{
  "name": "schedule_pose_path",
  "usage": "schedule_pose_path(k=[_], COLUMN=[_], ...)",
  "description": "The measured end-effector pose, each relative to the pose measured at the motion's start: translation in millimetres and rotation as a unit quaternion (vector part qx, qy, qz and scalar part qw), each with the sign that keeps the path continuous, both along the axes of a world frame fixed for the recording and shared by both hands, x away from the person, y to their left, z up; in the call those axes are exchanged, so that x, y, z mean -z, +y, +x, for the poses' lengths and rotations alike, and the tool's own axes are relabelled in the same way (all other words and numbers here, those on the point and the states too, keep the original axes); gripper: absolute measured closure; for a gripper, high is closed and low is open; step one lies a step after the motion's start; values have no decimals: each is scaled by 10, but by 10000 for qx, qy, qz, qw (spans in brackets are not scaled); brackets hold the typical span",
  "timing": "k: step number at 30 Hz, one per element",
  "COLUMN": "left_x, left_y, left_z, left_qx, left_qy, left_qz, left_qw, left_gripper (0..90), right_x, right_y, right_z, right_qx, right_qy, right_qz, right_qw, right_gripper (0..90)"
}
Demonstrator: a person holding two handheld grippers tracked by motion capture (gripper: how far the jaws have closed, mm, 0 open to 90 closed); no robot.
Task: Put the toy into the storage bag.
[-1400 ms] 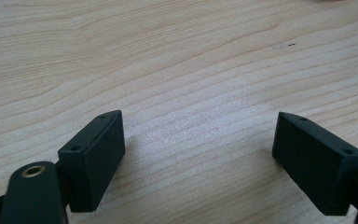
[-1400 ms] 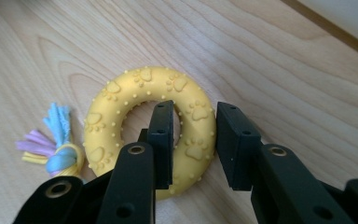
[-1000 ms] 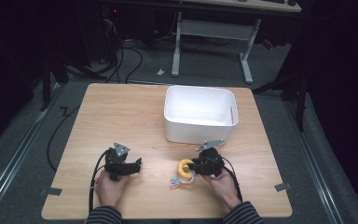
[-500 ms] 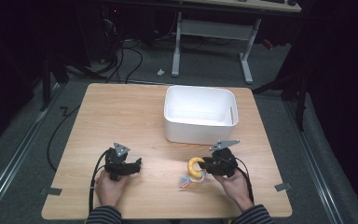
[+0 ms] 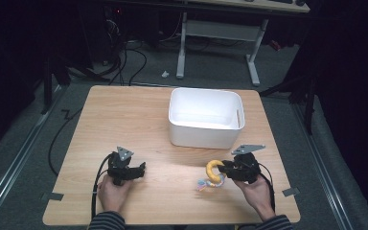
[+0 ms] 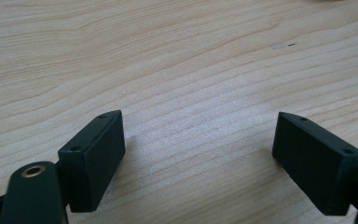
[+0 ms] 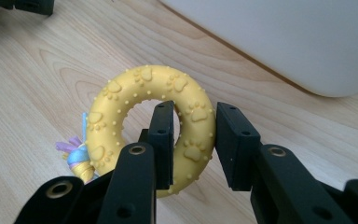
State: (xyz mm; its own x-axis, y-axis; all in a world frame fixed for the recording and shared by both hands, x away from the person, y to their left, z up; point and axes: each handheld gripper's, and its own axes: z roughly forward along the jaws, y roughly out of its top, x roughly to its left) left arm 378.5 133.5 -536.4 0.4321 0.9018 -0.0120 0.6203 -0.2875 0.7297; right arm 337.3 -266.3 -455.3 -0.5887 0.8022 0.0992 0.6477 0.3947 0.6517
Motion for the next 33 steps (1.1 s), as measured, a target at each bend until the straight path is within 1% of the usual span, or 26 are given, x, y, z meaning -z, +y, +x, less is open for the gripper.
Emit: schedule_pose_path(k=[1,4,8,13,15,16,20,22,26,27,33], left_x=[0,0,0,0,0,0,0,0,0,0,0], left_y=[0,0,0,0,0,0,0,0,-2,-2,-1], left_z=[0,0,0,0,0,0,0,0,0,0,0], left_qx=[1,1,0,0,0,1,1,0,-4,-4,-2], left_qy=[1,1,0,0,1,1,1,1,1,1,2], left_qz=[1,1,1,1,1,1,1,0,2,2,2], left_qw=[10000,10000,10000,10000,10000,10000,10000,10000,10000,10000,10000], left_gripper=[172,172,172,172,172,172,172,172,172,172,172], right_x=[-28,-87,-157,-222,-289,-309,-370,-410,-513,-513,-636], right_y=[-26,-78,-170,-220,-243,-252,-277,-293,-328,-328,-325], right_z=[-20,-56,-88,-120,-148,-150,-153,-149,-150,-150,-124], right_qx=[39,58,99,131,147,128,129,112,131,131,57], right_qy=[-9,-65,-102,-154,-186,-221,-218,-252,-282,-282,-337], right_qz=[27,8,-64,-52,-65,-69,-72,-106,-69,-69,-122], right_qw=[10000,10000,9999,9998,9997,9997,9997,9996,9995,9995,9993], right_gripper=[690,691,690,690,691,691,691,691,691,691,691])
